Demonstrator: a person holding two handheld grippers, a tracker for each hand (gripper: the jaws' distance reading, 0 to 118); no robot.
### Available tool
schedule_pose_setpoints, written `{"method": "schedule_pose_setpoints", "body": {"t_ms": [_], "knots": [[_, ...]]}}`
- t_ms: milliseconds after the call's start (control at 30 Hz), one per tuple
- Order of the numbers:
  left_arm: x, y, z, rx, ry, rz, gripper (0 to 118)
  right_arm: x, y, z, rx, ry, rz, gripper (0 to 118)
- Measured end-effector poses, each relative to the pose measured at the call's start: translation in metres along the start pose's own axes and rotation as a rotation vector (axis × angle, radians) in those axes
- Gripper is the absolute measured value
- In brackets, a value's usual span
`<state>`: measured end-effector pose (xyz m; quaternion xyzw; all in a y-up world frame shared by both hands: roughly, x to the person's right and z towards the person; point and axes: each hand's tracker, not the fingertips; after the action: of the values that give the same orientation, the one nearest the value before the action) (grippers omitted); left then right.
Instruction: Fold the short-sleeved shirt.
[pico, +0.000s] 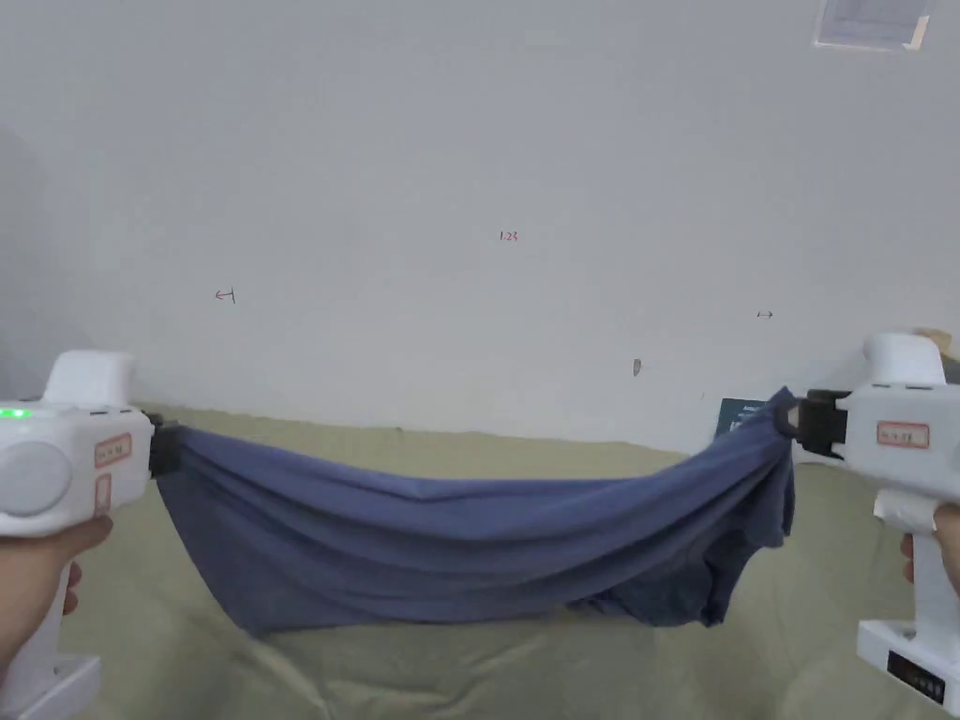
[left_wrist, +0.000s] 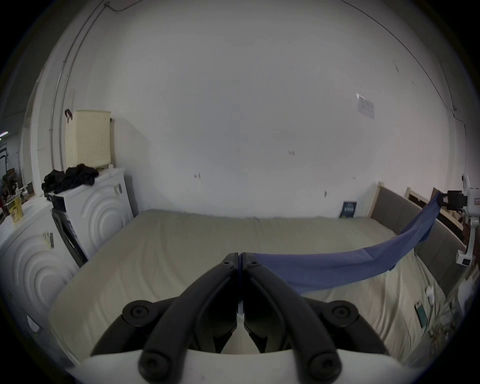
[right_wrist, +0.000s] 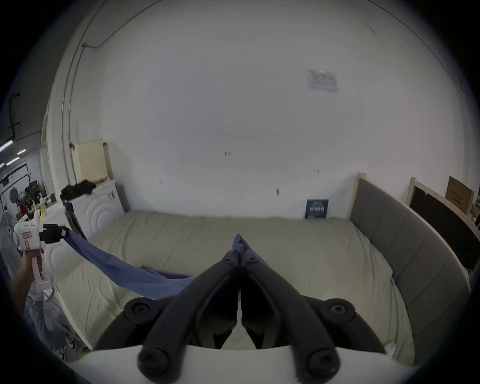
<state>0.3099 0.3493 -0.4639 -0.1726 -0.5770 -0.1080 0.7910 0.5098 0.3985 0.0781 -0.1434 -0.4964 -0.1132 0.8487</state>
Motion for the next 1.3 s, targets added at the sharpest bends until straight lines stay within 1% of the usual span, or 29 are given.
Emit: {"method": "schedule_pose_setpoints", "body": {"t_ms": [100,200,267,333,367,433,467,533,600,633,667,700,733,767,800,833,867,933,1000,1033,1133,1167,1200,1233,1267,1300], "knots": [[0.001,-0.056,0.029,-0.059,0.015,-0.003,0,-0.006,-0.057,0.024,-0.071,-0.022,0.045,1],[-0.001,-0.121,0.051,-0.129,0.005,0.012,0,-0.013,-0.127,0.046,-0.156,-0.019,0.056,1],[0.000,-0.166,0.059,-0.209,0.012,0.004,0,-0.008,-0.177,0.050,-0.223,-0.023,0.047,1],[-0.001,-0.218,0.061,-0.317,-0.004,0.013,0,-0.011,-0.231,0.056,-0.286,-0.038,0.013,1],[-0.001,-0.239,0.063,-0.333,0.010,0.019,0,-0.013,-0.252,0.058,-0.317,-0.043,0.010,1],[-0.001,-0.278,0.061,-0.408,0.019,0.032,0,-0.018,-0.300,0.062,-0.353,-0.065,-0.033,1],[0.002,-0.291,0.060,-0.413,0.026,0.023,0,-0.018,-0.318,0.062,-0.366,-0.081,-0.058,1],[0.004,-0.306,0.057,-0.439,0.034,0.016,0,-0.018,-0.345,0.063,-0.391,-0.106,-0.087,1],[0.006,-0.310,0.060,-0.424,0.029,0.039,0,-0.017,-0.358,0.064,-0.383,-0.123,-0.087,2],[0.005,-0.309,0.063,-0.393,0.029,0.050,4,-0.015,-0.361,0.065,-0.371,-0.132,-0.089,4],[0.004,-0.306,0.065,-0.357,0.023,0.057,17,-0.014,-0.359,0.071,-0.341,-0.131,-0.096,14],[0.003,-0.304,0.068,-0.336,0.022,0.053,49,-0.012,-0.357,0.075,-0.304,-0.123,-0.098,39],[0.003,-0.300,0.075,-0.316,0.017,0.054,96,-0.011,-0.353,0.080,-0.270,-0.111,-0.102,90],[0.001,-0.297,0.081,-0.310,0.001,0.065,111,-0.011,-0.350,0.084,-0.263,-0.097,-0.112,115],[0.000,-0.294,0.092,-0.285,-0.017,0.080,112,-0.013,-0.348,0.095,-0.258,-0.061,-0.125,118],[0.000,-0.291,0.107,-0.226,-0.024,0.099,112,-0.017,-0.345,0.107,-0.222,-0.034,-0.122,118],[-0.002,-0.288,0.118,-0.193,-0.028,0.111,112,-0.022,-0.342,0.118,-0.175,-0.027,-0.110,118],[0.000,-0.288,0.144,-0.162,-0.046,0.111,112,-0.035,-0.338,0.145,-0.156,0.008,-0.102,118],[-0.007,-0.296,0.159,-0.190,-0.045,0.088,112,-0.048,-0.340,0.166,-0.162,0.023,-0.120,118],[-0.007,-0.300,0.167,-0.216,-0.036,0.067,111,-0.053,-0.341,0.174,-0.179,0.033,-0.134,116],[-0.005,-0.312,0.180,-0.258,-0.009,0.034,105,-0.067,-0.354,0.194,-0.196,0.057,-0.183,92],[-0.006,-0.315,0.182,-0.269,-0.013,0.032,102,-0.072,-0.357,0.198,-0.199,0.055,-0.189,80],[-0.007,-0.318,0.183,-0.293,-0.011,0.031,86,-0.078,-0.362,0.197,-0.217,0.042,-0.189,37],[-0.012,-0.323,0.179,-0.313,-0.002,0.033,40,-0.083,-0.367,0.197,-0.247,-0.005,-0.167,0],[-0.017,-0.326,0.173,-0.346,0.014,0.031,0,-0.086,-0.371,0.198,-0.230,0.004,-0.172,0],[-0.021,-0.329,0.171,-0.341,0.045,0.034,0,-0.085,-0.373,0.198,-0.242,0.043,-0.189,0]]}}
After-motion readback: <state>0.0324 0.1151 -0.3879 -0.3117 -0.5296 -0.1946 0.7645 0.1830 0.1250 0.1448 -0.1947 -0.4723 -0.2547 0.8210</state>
